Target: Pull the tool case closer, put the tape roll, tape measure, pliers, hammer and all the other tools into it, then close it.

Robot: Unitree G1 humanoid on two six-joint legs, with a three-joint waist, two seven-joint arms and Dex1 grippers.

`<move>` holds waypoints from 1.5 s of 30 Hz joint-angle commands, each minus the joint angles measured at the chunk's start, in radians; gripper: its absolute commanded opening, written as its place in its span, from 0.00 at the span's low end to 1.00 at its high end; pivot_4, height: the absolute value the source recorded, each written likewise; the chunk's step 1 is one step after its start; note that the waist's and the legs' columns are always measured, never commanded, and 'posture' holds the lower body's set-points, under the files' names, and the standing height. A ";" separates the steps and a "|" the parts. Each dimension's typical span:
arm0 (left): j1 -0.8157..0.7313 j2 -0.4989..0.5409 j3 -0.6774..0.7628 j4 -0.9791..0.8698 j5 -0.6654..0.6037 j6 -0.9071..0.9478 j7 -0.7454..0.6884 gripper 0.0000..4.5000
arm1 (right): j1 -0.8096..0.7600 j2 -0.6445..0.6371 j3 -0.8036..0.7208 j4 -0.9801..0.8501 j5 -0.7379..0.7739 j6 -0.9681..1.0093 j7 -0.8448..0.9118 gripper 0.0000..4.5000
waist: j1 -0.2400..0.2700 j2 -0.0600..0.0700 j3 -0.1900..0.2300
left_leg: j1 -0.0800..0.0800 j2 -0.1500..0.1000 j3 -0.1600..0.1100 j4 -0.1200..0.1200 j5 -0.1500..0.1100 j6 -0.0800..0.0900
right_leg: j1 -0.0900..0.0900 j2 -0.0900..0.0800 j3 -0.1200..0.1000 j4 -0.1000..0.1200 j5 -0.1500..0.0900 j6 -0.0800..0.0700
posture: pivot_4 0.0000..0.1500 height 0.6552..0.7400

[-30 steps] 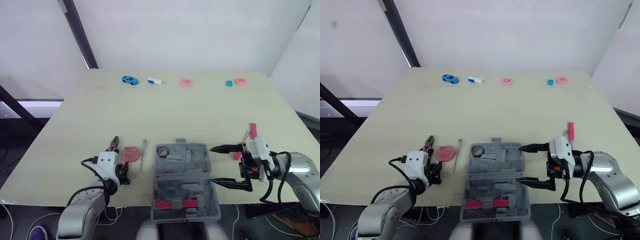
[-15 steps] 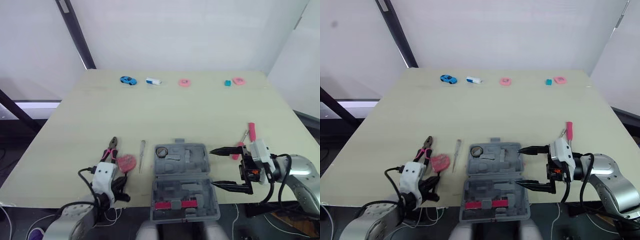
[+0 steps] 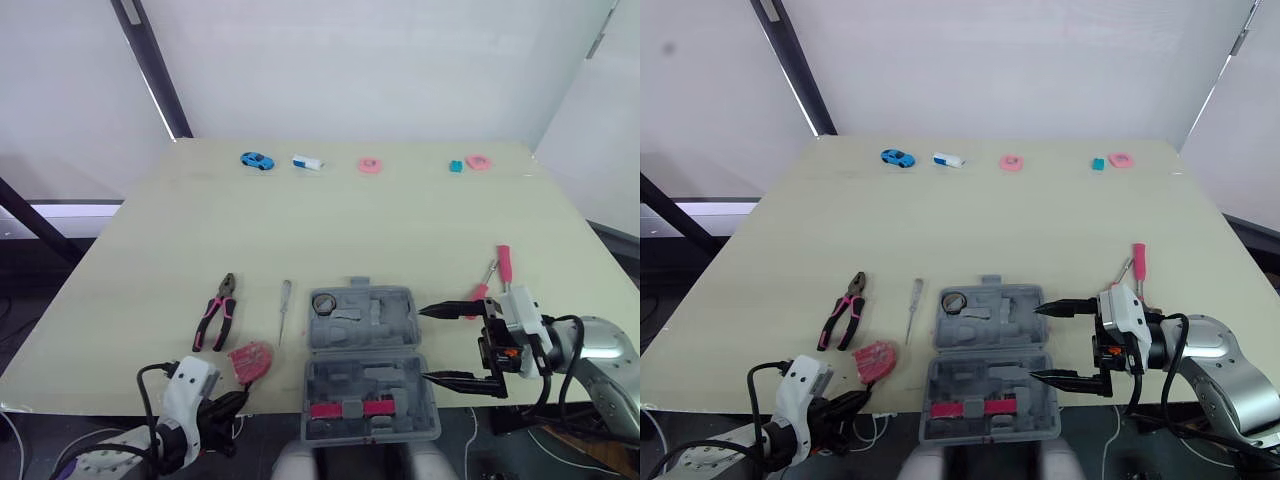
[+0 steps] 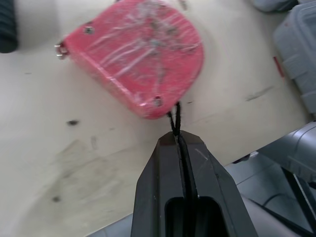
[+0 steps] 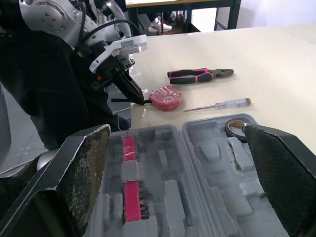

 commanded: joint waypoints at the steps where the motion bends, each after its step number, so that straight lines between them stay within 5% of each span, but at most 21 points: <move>1: 0.037 0.018 0.052 0.032 0.005 -0.084 -0.064 0.13 | 0.000 -0.004 -0.021 -0.037 0.026 -0.003 -0.002 1.00 | 0.001 0.000 0.000 | 0.000 0.000 0.000 0.000 0.000 0.000 | 0.000 0.000 0.000 0.000 0.000 0.000 | 1.00 1.00; 3: 0.063 0.023 0.074 0.076 0.009 -0.134 -0.105 0.25 | -0.001 -0.004 -0.021 -0.040 0.031 0.001 -0.005 1.00 | 0.000 0.000 0.000 | 0.000 0.000 0.000 0.000 0.000 0.000 | 0.000 0.000 0.000 0.000 0.000 0.000 | 1.00 1.00; 11: 0.088 0.155 0.170 0.319 0.026 -0.493 -0.453 0.99 | -0.009 -0.027 -0.034 -0.063 0.068 0.034 -0.004 1.00 | 0.002 0.000 0.001 | 0.000 0.001 0.000 0.000 0.000 0.000 | -0.003 -0.003 -0.001 -0.001 0.000 0.000 | 1.00 1.00; 25: -0.334 0.328 -0.032 0.546 0.063 -0.578 -0.721 0.99 | 0.024 -0.080 -0.080 -0.123 0.116 0.081 -0.023 1.00 | 0.007 0.000 0.001 | -0.003 0.000 0.003 -0.002 0.000 0.000 | -0.001 -0.015 -0.018 -0.002 0.000 0.000 | 1.00 1.00; 45: -0.539 0.323 -0.286 0.564 0.318 -0.604 -0.612 0.99 | 0.001 -0.089 -0.078 -0.143 0.123 0.113 -0.059 1.00 | 0.006 0.000 0.001 | -0.002 0.000 0.004 -0.001 0.000 0.000 | 0.000 -0.012 -0.020 0.000 0.000 0.000 | 1.00 1.00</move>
